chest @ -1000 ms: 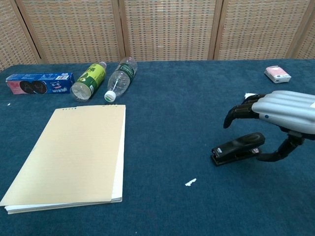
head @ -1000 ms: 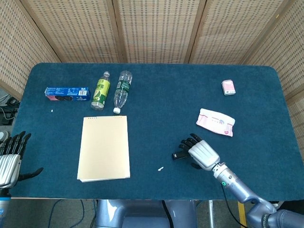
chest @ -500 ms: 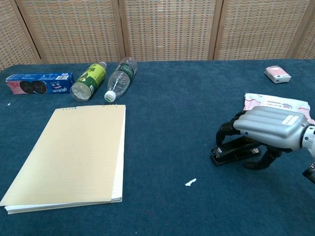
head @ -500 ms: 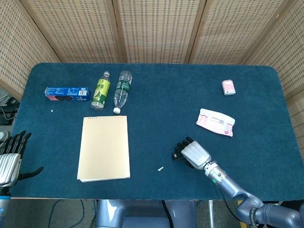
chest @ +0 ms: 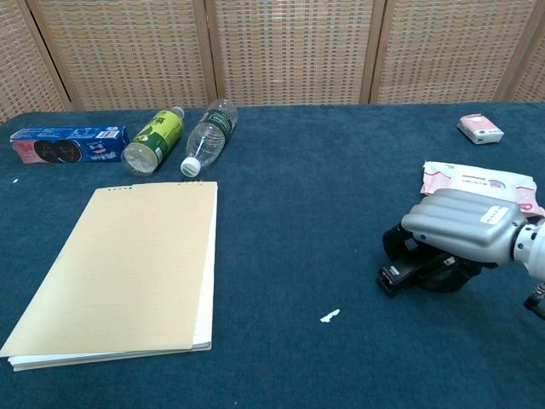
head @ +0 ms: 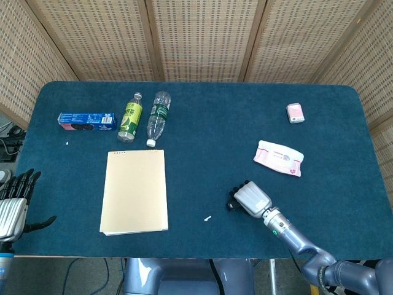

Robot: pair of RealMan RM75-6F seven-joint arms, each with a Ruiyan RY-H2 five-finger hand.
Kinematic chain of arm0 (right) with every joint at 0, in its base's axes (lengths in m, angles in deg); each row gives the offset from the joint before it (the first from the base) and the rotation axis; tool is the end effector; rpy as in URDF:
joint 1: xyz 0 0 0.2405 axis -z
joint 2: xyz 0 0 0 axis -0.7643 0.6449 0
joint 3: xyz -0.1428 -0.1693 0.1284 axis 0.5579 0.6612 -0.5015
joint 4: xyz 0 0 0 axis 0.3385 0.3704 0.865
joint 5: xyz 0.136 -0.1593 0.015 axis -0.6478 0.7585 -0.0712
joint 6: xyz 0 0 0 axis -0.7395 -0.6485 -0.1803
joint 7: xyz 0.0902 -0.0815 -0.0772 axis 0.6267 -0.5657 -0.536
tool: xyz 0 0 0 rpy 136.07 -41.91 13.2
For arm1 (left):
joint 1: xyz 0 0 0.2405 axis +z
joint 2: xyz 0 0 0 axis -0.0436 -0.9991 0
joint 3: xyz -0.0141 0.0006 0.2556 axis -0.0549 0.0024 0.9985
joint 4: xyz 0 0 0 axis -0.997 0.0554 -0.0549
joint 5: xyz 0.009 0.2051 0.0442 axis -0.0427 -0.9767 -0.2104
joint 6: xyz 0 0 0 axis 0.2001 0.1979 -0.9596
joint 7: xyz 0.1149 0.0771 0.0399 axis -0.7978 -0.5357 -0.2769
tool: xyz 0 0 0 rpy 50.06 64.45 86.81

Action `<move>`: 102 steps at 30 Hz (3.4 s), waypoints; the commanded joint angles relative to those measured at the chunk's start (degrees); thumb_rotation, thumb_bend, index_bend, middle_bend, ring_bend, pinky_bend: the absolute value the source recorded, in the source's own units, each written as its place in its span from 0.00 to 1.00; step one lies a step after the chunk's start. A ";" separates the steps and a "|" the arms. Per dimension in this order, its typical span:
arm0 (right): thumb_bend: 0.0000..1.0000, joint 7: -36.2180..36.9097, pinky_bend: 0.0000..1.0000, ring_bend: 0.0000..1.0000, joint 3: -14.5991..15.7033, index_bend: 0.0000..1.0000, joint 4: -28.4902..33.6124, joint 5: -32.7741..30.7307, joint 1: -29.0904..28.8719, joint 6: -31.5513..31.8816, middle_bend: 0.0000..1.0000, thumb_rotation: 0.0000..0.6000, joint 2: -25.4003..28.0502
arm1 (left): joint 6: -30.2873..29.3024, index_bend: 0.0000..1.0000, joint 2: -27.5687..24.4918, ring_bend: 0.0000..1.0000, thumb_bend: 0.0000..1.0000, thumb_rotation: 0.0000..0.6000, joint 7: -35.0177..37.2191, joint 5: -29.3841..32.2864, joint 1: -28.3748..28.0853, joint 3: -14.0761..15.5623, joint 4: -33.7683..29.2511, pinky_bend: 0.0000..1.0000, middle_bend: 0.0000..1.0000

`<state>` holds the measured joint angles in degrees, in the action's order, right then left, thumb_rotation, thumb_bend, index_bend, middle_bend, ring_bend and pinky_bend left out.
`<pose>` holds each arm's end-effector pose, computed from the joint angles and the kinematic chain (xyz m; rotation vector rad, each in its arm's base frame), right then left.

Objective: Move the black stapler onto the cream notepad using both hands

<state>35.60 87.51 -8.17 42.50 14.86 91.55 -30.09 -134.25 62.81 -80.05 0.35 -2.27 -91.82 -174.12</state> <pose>-0.2111 -0.2986 -0.0370 2.1805 -0.5653 0.7712 -0.3069 0.1772 0.1382 -1.3780 -0.9624 -0.8172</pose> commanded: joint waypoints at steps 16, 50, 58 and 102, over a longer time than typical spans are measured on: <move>0.64 7.61 0.53 0.57 1.27 0.59 8.58 18.37 -16.76 -1.25 0.61 1.00 10.19 | 3.26 0.00 0.12 0.00 0.00 1.00 0.40 3.55 -1.55 -1.01 0.81 0.00 0.00; 0.69 18.38 0.52 0.58 7.15 0.61 -10.64 25.11 -37.48 -6.01 0.62 1.00 -6.15 | 8.73 0.00 -0.21 0.00 0.00 1.00 2.82 10.26 -3.95 -2.66 3.44 0.00 0.00; 0.66 19.21 0.53 0.57 9.86 0.58 -14.65 25.19 -37.01 -3.41 0.60 1.00 -8.07 | 8.44 0.00 -0.10 0.00 0.00 1.00 2.43 10.11 -3.97 -2.44 3.43 0.00 0.00; 0.00 18.45 0.00 0.00 4.56 0.00 -5.18 -9.11 8.57 31.69 0.00 1.00 12.84 | 1.20 0.00 2.61 0.00 0.00 1.00 2.13 -4.49 -4.36 0.09 3.81 0.00 0.00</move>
<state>53.21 93.19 -18.96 37.03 18.76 121.00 -18.86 -132.93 64.71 -77.18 -2.68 -5.77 -91.67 -170.97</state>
